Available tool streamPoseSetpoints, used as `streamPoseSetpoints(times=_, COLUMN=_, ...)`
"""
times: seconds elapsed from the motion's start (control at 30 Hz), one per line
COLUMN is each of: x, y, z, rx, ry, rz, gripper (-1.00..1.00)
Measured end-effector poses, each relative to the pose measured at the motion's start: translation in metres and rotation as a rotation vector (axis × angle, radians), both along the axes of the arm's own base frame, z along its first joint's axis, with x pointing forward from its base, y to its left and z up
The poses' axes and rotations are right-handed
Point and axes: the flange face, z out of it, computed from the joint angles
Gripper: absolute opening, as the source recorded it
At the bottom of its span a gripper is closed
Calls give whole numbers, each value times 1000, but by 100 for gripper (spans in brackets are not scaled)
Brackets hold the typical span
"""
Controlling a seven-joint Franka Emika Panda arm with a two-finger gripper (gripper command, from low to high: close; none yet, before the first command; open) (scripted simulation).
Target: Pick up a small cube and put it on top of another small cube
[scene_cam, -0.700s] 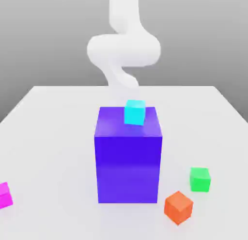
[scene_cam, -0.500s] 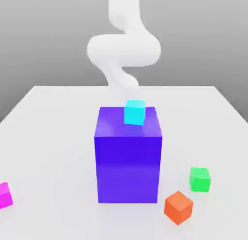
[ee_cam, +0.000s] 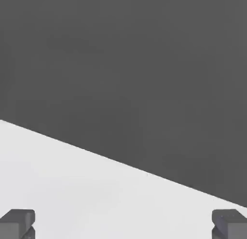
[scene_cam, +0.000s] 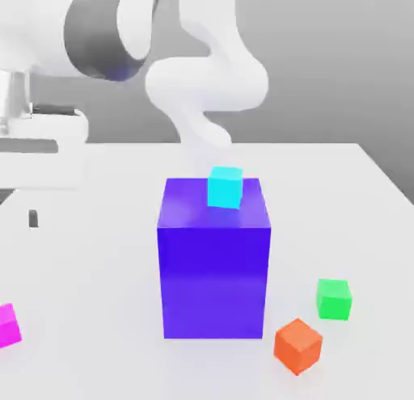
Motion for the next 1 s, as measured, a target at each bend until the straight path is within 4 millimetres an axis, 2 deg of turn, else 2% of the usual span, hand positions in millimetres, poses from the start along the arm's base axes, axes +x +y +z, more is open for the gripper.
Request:
streamPoseSetpoints(times=0.13, x=-25, y=-33, z=-69, rx=9, ry=100, rz=78, gripper=0)
streamPoseSetpoints(times=0.27, x=-62, y=-63, z=-137, rx=32, ry=194, rz=147, gripper=0)
streamPoseSetpoints(times=0.4, x=-71, y=-70, z=-193, rx=39, ry=213, rz=162, gripper=0)
streamPoseSetpoints(times=0.43, x=-71, y=-70, z=-207, rx=39, ry=213, rz=163, gripper=-100)
streamPoseSetpoints(times=0.6, x=-72, y=-70, z=-207, rx=42, ry=214, rz=163, gripper=-100)
streamPoseSetpoints(times=0.63, x=-72, y=-69, z=-213, rx=42, ry=215, rz=163, gripper=-100)
streamPoseSetpoints(times=0.67, x=-72, y=-70, z=-210, rx=42, ry=215, rz=163, gripper=-100)
streamPoseSetpoints(times=0.8, x=-72, y=-70, z=-164, rx=42, ry=215, rz=163, gripper=-100)
streamPoseSetpoints(times=0.83, x=-61, y=-62, z=-153, rx=39, ry=206, rz=191, gripper=-100)
streamPoseSetpoints(times=0.87, x=-40, y=-45, z=-145, rx=32, ry=189, rz=257, gripper=-100)
streamPoseSetpoints(times=1.0, x=20, y=43, z=-125, rx=12, ry=138, rz=593, gripper=-100)
